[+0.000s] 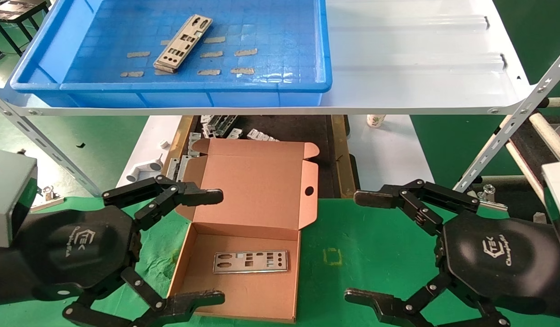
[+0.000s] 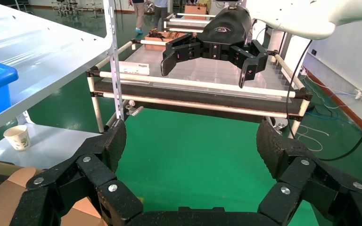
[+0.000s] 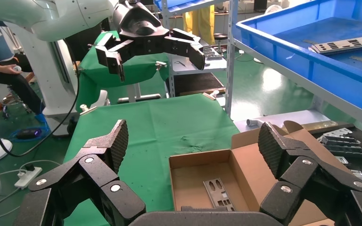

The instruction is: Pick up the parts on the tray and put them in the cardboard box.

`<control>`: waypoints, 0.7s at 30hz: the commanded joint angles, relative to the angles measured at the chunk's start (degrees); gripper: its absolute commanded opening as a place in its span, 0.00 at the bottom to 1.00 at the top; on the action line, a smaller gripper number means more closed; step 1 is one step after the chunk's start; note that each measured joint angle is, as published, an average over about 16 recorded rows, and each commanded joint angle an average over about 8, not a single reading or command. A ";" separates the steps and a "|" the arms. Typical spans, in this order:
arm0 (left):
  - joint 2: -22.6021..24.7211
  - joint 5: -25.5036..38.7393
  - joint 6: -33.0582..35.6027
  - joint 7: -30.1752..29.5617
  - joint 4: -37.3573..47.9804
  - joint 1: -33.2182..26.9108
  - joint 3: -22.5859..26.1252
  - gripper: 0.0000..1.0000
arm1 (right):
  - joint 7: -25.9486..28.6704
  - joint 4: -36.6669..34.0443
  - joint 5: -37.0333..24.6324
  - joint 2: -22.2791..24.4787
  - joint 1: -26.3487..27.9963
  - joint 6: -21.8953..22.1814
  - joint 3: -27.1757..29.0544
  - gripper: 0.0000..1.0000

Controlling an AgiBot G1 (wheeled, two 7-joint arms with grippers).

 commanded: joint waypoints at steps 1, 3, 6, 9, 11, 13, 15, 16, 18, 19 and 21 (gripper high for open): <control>0.00 0.00 0.00 0.00 0.00 0.00 0.00 1.00 | 0.00 0.00 0.00 0.00 0.00 0.00 0.00 1.00; 0.00 0.00 0.00 0.00 0.00 0.00 0.00 1.00 | 0.00 0.00 0.00 0.00 0.00 0.00 0.00 1.00; 0.00 0.00 0.00 0.00 0.00 0.00 0.00 1.00 | 0.00 0.00 0.00 0.00 0.00 0.00 0.00 1.00; 0.00 0.00 0.00 0.00 0.00 0.00 0.00 1.00 | 0.00 0.00 0.00 0.00 0.00 0.00 0.00 1.00; 0.00 0.00 0.00 0.00 0.00 0.00 0.00 1.00 | 0.00 0.00 0.00 0.00 0.00 0.00 0.00 1.00; 0.00 0.00 0.00 0.00 0.00 0.00 0.00 1.00 | 0.00 0.00 0.00 0.00 0.00 0.00 0.00 0.88; -0.01 -0.01 0.00 -0.02 -0.03 0.01 -0.01 1.00 | 0.00 0.00 0.00 0.00 0.00 0.00 0.00 0.65; -0.01 -0.01 -0.01 -0.02 -0.02 0.01 -0.02 1.00 | 0.00 0.00 0.00 0.00 0.00 0.00 0.00 0.52; 0.03 -0.06 -0.14 -0.08 0.04 -0.03 -0.05 1.00 | 0.00 0.00 0.00 0.00 0.00 0.00 0.00 0.27; 0.08 -0.12 -0.32 -0.19 0.10 -0.09 -0.08 1.00 | 0.00 0.00 0.00 0.00 0.00 0.00 0.00 0.15; 0.29 -0.06 -1.19 -0.46 0.27 -0.37 -0.20 1.00 | 0.00 0.00 0.00 0.00 0.00 0.00 0.00 0.01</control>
